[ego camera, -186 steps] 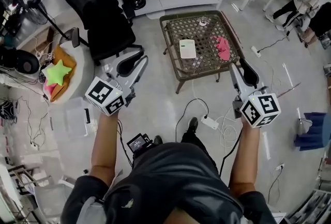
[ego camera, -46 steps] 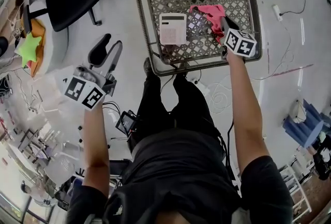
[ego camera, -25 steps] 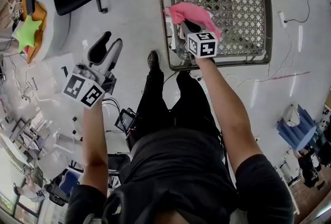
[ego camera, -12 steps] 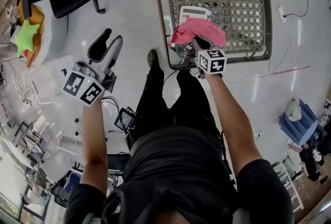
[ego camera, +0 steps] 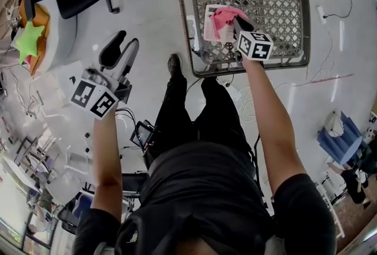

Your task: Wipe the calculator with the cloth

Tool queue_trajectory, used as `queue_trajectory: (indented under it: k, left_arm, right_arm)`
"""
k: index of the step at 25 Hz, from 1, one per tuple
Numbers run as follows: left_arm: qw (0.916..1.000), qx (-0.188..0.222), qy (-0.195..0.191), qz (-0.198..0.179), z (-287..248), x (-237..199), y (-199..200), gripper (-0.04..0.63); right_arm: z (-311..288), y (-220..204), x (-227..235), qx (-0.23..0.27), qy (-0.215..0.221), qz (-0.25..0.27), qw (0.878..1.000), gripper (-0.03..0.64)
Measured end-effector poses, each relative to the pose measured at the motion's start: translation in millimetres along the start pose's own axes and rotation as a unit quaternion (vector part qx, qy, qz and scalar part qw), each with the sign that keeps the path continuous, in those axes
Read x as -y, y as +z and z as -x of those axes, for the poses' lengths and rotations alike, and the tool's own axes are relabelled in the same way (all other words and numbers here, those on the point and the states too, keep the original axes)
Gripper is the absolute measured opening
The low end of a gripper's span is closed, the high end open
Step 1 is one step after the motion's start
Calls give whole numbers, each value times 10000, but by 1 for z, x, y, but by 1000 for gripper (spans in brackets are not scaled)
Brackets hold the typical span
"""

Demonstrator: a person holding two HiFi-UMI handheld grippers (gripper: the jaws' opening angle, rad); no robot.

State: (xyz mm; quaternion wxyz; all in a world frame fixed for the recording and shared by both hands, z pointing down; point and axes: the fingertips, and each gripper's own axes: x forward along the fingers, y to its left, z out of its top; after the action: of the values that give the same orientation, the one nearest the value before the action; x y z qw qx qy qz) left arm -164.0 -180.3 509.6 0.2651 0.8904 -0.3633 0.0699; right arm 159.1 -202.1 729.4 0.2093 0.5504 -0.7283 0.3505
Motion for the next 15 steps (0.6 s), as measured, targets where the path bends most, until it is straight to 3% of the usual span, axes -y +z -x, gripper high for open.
queue_trajectory:
  k: [8,15]
  left_arm:
    - [10000,12,62,48,5,-4,-5,190]
    - [10000,16,30,63,2,-1,-5,190]
  right_arm:
    - [-29,10,-49,-91,455,145,9988,28]
    - [-24,-39,-105,-559,957,414,9930,28]
